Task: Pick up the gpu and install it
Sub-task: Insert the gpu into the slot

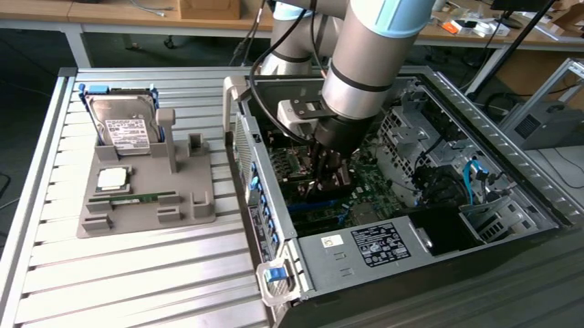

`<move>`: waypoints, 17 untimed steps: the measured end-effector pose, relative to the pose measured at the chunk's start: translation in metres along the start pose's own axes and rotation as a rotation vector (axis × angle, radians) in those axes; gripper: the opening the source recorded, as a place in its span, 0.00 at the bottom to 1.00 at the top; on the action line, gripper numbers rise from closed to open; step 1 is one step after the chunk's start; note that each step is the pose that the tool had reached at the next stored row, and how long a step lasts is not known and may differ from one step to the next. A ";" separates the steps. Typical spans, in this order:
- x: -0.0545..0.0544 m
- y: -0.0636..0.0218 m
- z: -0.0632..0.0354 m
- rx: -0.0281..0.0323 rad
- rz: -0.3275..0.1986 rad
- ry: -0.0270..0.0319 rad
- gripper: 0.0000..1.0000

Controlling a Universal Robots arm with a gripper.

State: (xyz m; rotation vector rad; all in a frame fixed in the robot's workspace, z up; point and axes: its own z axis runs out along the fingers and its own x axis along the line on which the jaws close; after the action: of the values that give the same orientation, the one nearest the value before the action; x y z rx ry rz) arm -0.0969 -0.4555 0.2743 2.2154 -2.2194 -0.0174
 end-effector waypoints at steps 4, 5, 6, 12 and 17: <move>0.000 0.0000 0.0008 0.0002 0.000 -0.0004 0.27; 0.000 0.0000 0.0015 0.0002 0.000 -0.0003 0.27; 0.000 0.0000 0.0022 0.0000 0.000 0.0000 0.27; 0.000 -0.0001 0.0045 0.0000 0.000 0.0000 0.27; 0.000 0.0000 0.0047 0.0001 0.000 -0.0001 0.27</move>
State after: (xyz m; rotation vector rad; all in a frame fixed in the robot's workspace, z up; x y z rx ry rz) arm -0.0969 -0.4557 0.2696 2.2152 -2.2198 -0.0174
